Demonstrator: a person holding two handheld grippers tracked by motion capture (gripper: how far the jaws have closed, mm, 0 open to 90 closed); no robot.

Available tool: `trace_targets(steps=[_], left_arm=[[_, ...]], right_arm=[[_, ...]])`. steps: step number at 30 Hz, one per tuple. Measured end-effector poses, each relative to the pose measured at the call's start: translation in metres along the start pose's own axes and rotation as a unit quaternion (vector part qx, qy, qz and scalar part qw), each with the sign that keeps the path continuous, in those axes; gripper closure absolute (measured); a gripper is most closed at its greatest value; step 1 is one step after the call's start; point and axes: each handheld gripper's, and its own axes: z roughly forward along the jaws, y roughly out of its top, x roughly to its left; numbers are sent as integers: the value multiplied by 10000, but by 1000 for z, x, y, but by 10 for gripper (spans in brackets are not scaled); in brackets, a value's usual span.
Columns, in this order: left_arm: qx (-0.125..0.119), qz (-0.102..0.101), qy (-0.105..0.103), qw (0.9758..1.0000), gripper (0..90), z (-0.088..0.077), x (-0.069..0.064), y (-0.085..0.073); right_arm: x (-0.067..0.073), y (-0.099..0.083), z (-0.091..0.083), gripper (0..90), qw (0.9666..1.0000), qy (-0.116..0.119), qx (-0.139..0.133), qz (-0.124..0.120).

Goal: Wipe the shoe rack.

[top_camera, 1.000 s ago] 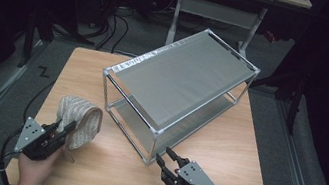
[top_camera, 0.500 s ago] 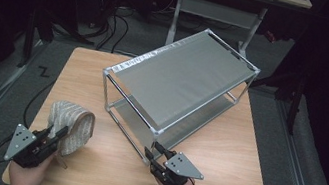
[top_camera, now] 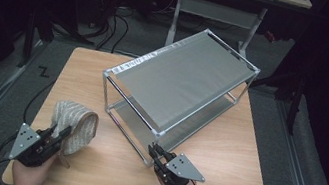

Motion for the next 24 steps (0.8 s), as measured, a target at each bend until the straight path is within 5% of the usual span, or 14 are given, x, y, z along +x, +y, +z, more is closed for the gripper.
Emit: trace_targets(steps=[9,17,24], left_arm=[[-96,-2,-191,9998,701,21,-2,7],[-43,196,-620,9979,700,50,-24,12],[13,265,-822,9963,700,62,-35,12]], right_arm=[[-3,-6,-27,794,9999,-170,8,-27],[-11,-14,-59,794,9986,-525,30,15],[-18,-16,-70,796,9974,-719,22,82]])
